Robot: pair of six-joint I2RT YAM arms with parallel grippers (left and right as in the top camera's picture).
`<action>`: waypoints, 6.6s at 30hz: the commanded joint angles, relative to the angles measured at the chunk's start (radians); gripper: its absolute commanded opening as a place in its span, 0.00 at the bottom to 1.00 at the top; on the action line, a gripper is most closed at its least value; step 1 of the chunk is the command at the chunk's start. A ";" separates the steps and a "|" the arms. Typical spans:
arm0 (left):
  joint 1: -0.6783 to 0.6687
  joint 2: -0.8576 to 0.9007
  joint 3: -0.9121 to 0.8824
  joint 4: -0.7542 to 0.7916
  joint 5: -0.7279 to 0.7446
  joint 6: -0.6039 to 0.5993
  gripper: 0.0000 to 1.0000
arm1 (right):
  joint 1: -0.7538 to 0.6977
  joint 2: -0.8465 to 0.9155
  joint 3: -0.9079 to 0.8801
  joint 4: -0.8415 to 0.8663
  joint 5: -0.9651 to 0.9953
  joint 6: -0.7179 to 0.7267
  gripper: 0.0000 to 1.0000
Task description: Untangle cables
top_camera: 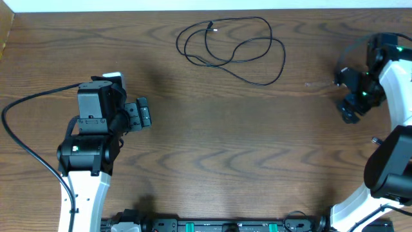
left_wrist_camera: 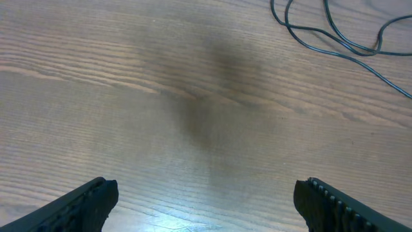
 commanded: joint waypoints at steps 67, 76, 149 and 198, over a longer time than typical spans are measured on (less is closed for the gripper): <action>0.005 0.000 0.021 0.004 -0.009 -0.009 0.92 | -0.771 0.152 -0.268 0.432 -0.340 -0.867 0.95; 0.005 0.000 0.021 0.004 -0.009 -0.009 0.93 | -0.772 0.167 -0.268 0.502 -0.341 -0.867 0.92; 0.005 0.000 0.021 0.004 -0.009 -0.009 0.93 | -0.533 -0.024 -0.040 0.306 -0.773 0.185 0.99; 0.005 0.000 0.021 0.004 -0.009 -0.009 0.92 | -0.478 -0.098 -0.453 0.694 0.215 1.811 0.99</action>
